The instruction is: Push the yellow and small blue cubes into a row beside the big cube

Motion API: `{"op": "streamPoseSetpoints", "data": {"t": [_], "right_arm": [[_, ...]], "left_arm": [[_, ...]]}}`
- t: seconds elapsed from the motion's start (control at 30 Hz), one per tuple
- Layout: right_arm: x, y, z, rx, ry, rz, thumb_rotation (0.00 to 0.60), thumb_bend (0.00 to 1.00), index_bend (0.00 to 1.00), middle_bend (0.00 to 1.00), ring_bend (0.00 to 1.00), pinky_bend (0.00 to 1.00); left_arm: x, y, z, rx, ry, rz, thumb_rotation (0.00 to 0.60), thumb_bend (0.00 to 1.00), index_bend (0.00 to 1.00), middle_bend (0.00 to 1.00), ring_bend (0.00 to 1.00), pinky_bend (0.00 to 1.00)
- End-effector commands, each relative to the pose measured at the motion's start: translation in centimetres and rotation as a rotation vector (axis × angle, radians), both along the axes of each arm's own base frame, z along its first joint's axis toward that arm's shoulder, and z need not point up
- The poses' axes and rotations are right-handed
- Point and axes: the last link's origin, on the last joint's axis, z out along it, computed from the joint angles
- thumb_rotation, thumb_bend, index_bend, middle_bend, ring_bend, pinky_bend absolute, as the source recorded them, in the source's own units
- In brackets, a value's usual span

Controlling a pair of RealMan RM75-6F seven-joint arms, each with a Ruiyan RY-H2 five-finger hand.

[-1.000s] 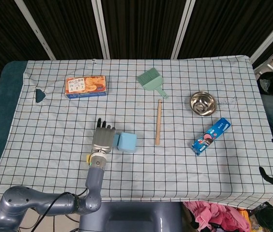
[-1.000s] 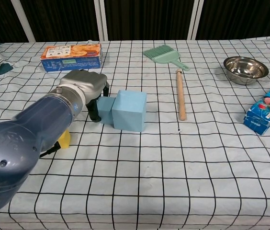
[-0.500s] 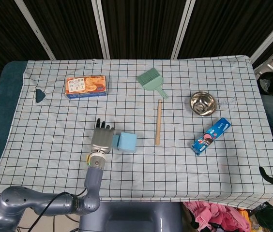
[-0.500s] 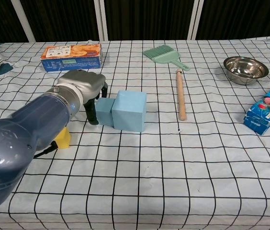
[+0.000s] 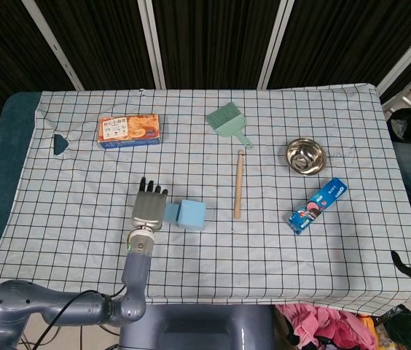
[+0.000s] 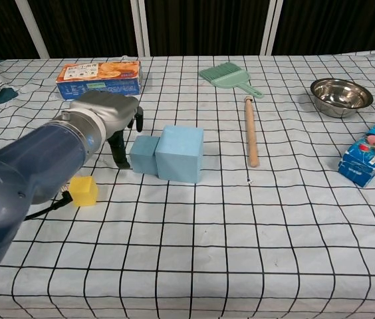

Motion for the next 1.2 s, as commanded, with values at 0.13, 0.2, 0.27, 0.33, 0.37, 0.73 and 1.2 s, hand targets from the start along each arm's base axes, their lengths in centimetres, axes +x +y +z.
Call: {"op": "streamPoseSetpoints", "data": {"t": [0.13, 0.2, 0.27, 0.33, 0.37, 0.73, 1.2], "right_arm": [[0.1, 0.0, -0.1, 0.002, 0.006, 0.002, 0.6, 0.2, 0.11, 0.07, 0.21, 0.12], [0.2, 0.0, -0.2, 0.003, 0.009, 0.002, 0.6, 0.2, 0.11, 0.07, 0.21, 0.12], [0.2, 0.0, -0.3, 0.005, 0.012, 0.001, 0.6, 0.2, 0.11, 0.07, 0.21, 0.12], [0.3, 0.0, -0.3, 0.005, 0.015, 0.002, 0.6, 0.2, 0.11, 0.07, 0.21, 0.12], [0.3, 0.0, -0.3, 0.005, 0.017, 0.001, 0.6, 0.2, 0.11, 0.07, 0.21, 0.12], [0.3, -0.1, -0.7, 0.016, 0.027, -0.002, 0.6, 0.2, 0.11, 0.07, 0.21, 0.12], [0.2, -0.1, -0.5, 0.007, 0.023, -0.002, 0.6, 0.2, 0.11, 0.07, 0.21, 0.12]], "left_arm": [[-1.1, -0.9, 4.2, 0.031, -0.012, -0.022, 0.6, 0.14, 0.29, 0.24, 0.07, 0.0], [-2.0, -1.3, 5.3, 0.04, 0.004, -0.016, 0.6, 0.15, 0.3, 0.24, 0.07, 0.0], [-3.3, -2.0, 6.7, 0.039, 0.011, -0.006, 0.6, 0.15, 0.31, 0.24, 0.07, 0.0], [-4.6, -2.6, 8.0, 0.038, 0.004, 0.004, 0.6, 0.15, 0.31, 0.24, 0.07, 0.0], [-5.3, -3.0, 8.6, 0.038, -0.003, 0.011, 0.6, 0.15, 0.32, 0.24, 0.07, 0.0], [-10.9, -5.2, 11.2, -0.006, -0.05, 0.045, 0.6, 0.15, 0.35, 0.24, 0.07, 0.0], [-11.0, -6.5, 7.4, -0.055, -0.09, 0.058, 0.6, 0.2, 0.39, 0.26, 0.07, 0.0]]}}
